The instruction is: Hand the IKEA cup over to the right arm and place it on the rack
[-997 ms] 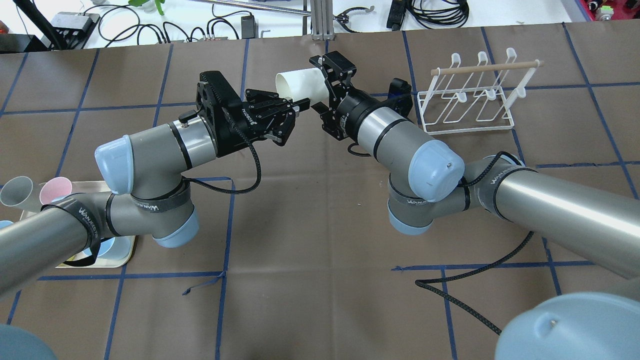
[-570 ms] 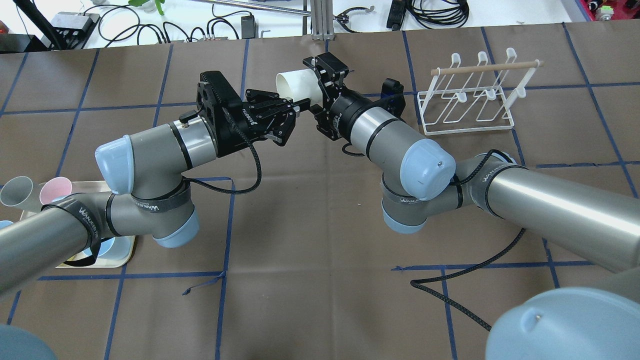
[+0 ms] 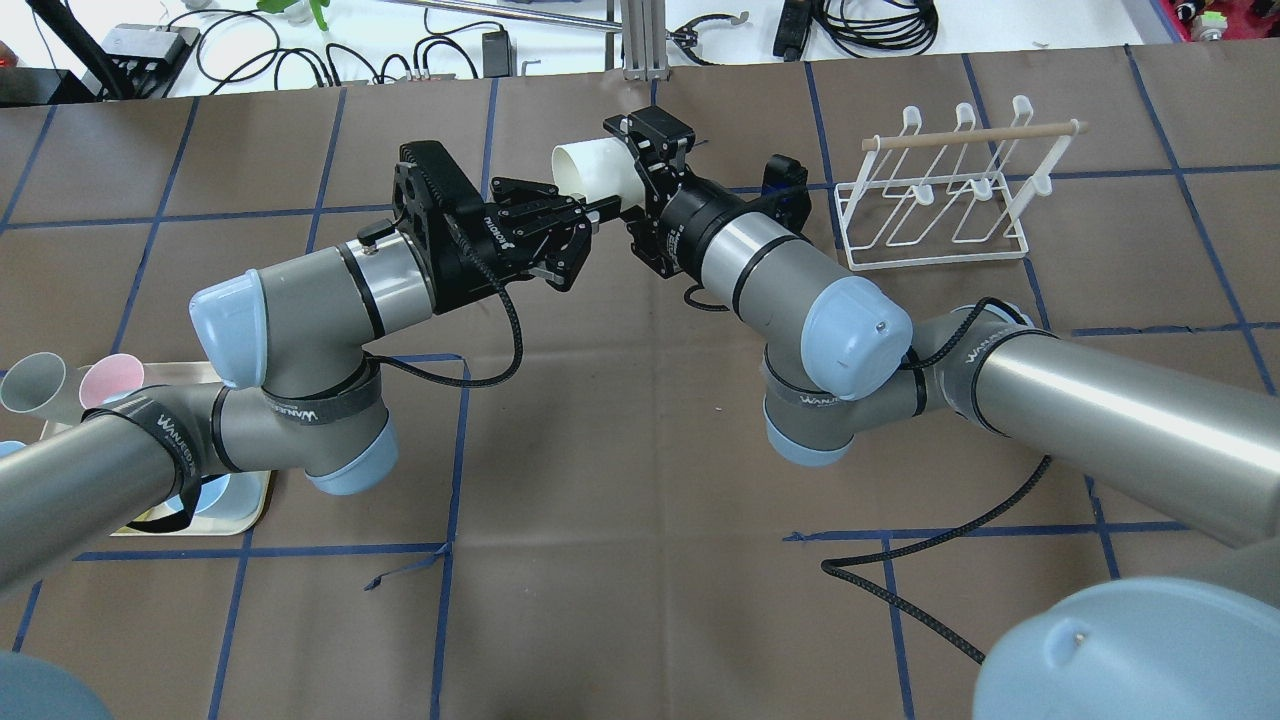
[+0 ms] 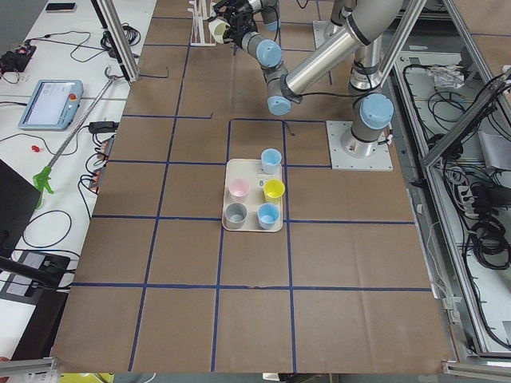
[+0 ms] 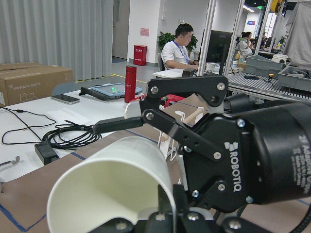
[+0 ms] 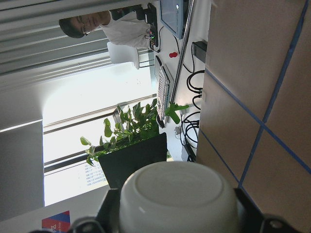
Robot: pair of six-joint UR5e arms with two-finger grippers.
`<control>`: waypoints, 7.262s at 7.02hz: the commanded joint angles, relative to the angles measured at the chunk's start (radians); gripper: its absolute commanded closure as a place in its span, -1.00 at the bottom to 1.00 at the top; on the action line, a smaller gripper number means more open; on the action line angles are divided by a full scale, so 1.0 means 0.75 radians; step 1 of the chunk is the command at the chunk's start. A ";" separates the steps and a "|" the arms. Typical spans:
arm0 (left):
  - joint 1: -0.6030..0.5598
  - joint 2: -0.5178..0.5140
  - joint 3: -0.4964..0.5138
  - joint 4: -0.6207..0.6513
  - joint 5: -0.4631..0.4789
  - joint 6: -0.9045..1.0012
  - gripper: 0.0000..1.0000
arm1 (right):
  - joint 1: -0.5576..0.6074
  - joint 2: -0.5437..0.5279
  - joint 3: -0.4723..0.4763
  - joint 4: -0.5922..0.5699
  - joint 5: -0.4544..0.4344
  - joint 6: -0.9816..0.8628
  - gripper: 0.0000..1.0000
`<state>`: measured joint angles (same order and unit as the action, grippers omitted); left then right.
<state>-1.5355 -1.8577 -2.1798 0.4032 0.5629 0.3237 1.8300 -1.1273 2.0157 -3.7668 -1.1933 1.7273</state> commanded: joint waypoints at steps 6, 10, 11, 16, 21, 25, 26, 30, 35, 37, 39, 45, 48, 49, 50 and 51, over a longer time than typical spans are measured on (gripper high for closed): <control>0.000 0.000 0.006 0.080 0.055 -0.100 -0.97 | 0.000 -0.013 -0.002 -0.003 0.014 0.000 0.22; 0.152 0.059 -0.039 0.074 0.047 -0.108 -0.97 | -0.063 -0.023 -0.002 -0.011 0.016 -0.012 0.22; 0.212 0.090 -0.093 0.076 0.045 -0.108 -0.97 | -0.102 -0.029 -0.004 -0.013 0.016 -0.010 0.22; 0.264 0.298 0.011 -0.562 0.476 -0.127 -0.97 | -0.239 -0.082 0.000 0.009 -0.012 -1.126 0.23; -0.029 0.313 0.647 -2.052 1.282 -0.295 -0.98 | -0.404 -0.080 -0.004 0.063 -0.137 -2.199 0.30; -0.035 0.378 0.832 -2.666 1.362 -0.382 -0.98 | -0.566 -0.001 -0.122 0.120 -0.135 -2.293 0.35; -0.033 0.384 0.835 -2.679 1.362 -0.381 -0.98 | -0.587 0.075 -0.198 0.118 -0.129 -2.321 0.35; -0.014 0.413 0.745 -2.683 1.362 -0.358 -0.98 | -0.593 0.229 -0.342 0.116 -0.127 -2.328 0.35; 0.482 0.619 0.363 -2.634 1.370 0.115 -0.97 | -0.583 0.251 -0.254 0.112 -0.129 -2.328 0.35; 0.650 0.618 0.262 -2.467 1.483 0.286 -0.95 | -0.583 0.253 -0.246 0.118 -0.131 -2.328 0.30; 0.657 0.632 0.211 -2.450 1.469 0.276 -0.95 | -0.583 0.249 -0.239 0.116 -0.127 -2.317 -0.57; 0.630 0.502 0.033 -2.132 1.422 0.276 -0.95 | -0.581 0.190 -0.254 0.118 -0.127 -2.309 -0.99; 0.628 0.358 0.017 -1.992 1.426 0.325 -0.91 | -0.538 0.108 -0.246 0.120 -0.131 -2.307 -0.99; 0.628 0.356 -0.020 -1.978 1.428 0.325 -0.89 | -0.485 0.100 -0.246 0.118 -0.103 -2.303 -0.99; 0.628 0.354 -0.065 -1.927 1.428 0.327 -0.90 | -0.432 0.086 -0.241 0.118 -0.090 -2.271 -0.99; 0.628 0.360 -0.084 -1.920 1.432 0.329 -0.91 | -0.395 0.082 -0.239 0.118 -0.088 -2.256 -0.99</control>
<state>-1.0645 -1.5887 -2.2190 -1.0550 1.6344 0.5683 1.4959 -1.0591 1.8341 -3.6783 -1.2658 0.0194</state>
